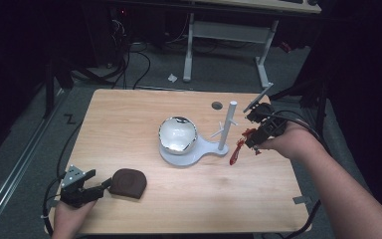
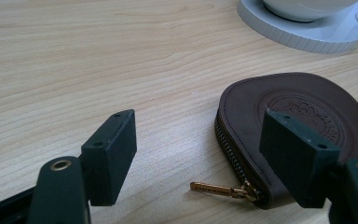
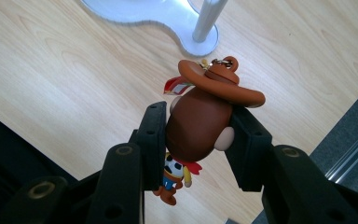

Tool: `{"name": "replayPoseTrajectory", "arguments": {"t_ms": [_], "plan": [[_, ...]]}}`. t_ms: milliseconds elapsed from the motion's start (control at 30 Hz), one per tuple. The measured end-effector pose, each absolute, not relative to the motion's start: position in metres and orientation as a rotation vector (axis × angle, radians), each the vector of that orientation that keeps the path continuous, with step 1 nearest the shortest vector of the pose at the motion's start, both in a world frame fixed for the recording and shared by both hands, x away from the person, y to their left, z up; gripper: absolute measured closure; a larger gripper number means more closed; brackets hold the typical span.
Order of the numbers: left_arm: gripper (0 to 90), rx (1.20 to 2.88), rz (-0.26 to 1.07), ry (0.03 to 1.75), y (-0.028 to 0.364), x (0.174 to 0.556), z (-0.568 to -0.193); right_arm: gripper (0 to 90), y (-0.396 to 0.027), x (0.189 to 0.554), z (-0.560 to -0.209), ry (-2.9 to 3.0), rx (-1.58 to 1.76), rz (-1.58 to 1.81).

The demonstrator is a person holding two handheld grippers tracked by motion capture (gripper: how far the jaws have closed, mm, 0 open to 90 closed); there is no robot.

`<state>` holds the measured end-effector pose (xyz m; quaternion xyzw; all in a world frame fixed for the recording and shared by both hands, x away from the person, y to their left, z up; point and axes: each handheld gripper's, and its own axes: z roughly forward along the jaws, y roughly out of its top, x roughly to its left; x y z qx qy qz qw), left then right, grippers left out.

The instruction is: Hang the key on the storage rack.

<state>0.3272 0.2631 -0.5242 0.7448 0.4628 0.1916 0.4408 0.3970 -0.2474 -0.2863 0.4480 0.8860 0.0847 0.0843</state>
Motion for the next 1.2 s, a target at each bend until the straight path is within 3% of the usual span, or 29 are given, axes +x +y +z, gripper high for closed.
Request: {"name": "replayPoseTrajectory", "arguments": {"t_ms": [1200], "plan": [[27.7, 1.845, 0.471, 1.152, 0.264, 0.327, -0.524, 61.5, -0.227, 0.406, -0.263, 2.62, 1.281, 0.278]]}}
